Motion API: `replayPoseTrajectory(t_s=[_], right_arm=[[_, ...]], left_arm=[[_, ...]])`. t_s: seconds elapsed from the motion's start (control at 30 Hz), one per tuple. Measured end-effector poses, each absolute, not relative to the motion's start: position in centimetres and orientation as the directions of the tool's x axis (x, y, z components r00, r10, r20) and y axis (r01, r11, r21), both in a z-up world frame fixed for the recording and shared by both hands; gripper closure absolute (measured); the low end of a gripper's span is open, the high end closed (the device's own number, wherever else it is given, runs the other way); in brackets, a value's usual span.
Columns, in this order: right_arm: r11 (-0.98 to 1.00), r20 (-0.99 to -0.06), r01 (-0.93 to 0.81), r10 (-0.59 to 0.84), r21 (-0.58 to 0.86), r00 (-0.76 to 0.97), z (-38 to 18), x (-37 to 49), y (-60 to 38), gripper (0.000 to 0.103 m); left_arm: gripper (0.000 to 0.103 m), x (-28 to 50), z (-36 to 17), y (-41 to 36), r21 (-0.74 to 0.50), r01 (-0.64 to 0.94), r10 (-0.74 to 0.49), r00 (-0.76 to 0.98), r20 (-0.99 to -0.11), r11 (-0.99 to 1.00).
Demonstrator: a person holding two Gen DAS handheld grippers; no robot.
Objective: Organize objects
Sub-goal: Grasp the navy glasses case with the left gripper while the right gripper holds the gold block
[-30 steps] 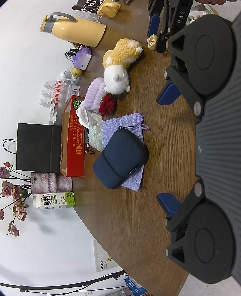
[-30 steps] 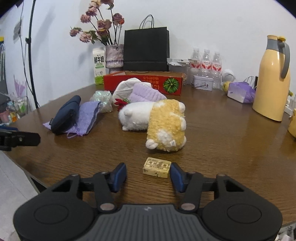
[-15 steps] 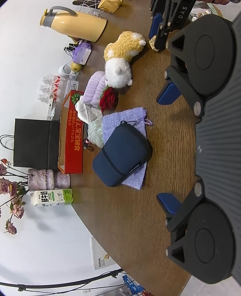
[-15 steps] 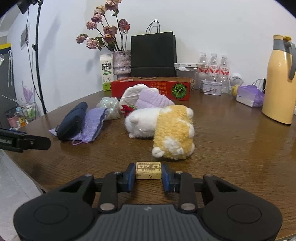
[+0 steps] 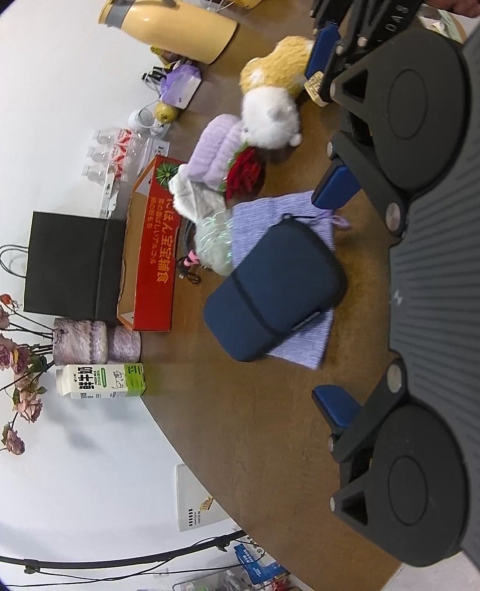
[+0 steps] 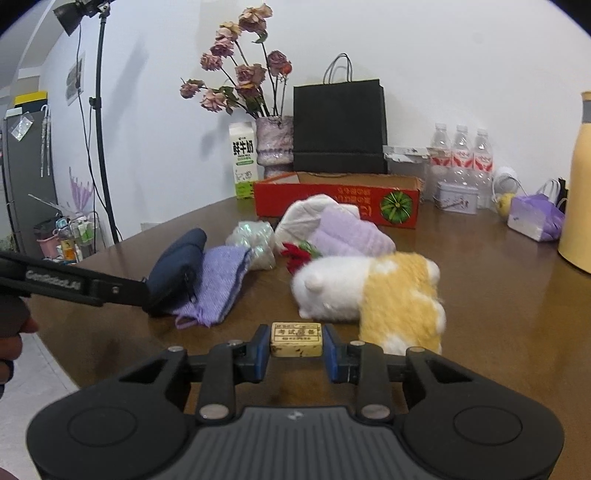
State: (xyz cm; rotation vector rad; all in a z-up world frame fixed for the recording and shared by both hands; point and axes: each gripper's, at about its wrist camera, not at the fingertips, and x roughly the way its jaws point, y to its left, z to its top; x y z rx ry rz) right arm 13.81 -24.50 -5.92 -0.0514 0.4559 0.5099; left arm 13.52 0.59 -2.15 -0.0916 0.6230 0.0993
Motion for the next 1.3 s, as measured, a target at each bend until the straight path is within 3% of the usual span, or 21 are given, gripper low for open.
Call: replayPoseTrajectory(t_s=[0.3, 0.6, 0.73, 0.93, 1.1, 1.23, 1.3], right_arm=[[0.85, -0.421, -0.524, 0.494, 0.051, 0.761, -5.6, 16.0, -22.3, 0.074], [0.853, -0.415, -0.52, 0.491, 0.05, 0.766, -5.7, 17.8, -21.2, 0.074], [0.854, -0.419, -0.517, 0.491, 0.059, 0.764, -5.9, 17.9, -21.4, 0.074], [0.856, -0.425, -0.513, 0.486, 0.056, 0.764, -6.0, 17.9, -21.3, 0.074], [0.861, -0.427, -0.506, 0.476, 0.049, 0.769, -6.1, 17.9, -21.2, 0.074], [0.865, -0.427, -0.501, 0.468, 0.042, 0.773, -6.2, 17.8, -21.1, 0.074], [0.867, -0.428, -0.496, 0.464, 0.042, 0.776, -6.2, 17.8, -21.1, 0.074]], left_arm=[[0.0, 18.1, -2.0, 1.0, -0.105, -0.232, 0.124, 0.79, -0.601, 0.967], [0.0, 20.0, -3.6, 2.4, -0.238, -0.264, 0.054, 0.767, -0.639, 0.935], [0.013, 20.0, -3.9, 3.2, -0.302, -0.209, -0.034, 0.769, -0.638, 0.93], [0.022, 19.2, -3.5, 3.1, -0.136, -0.042, -0.057, 0.753, -0.655, 0.99], [0.024, 18.5, -3.0, 4.3, 0.03, 0.074, -0.036, 0.749, -0.662, 0.997], [0.022, 18.0, -2.7, 4.7, 0.112, 0.083, 0.009, 0.764, -0.646, 0.99], [0.012, 17.8, -2.6, 4.8, 0.102, 0.072, 0.008, 0.778, -0.628, 0.992]])
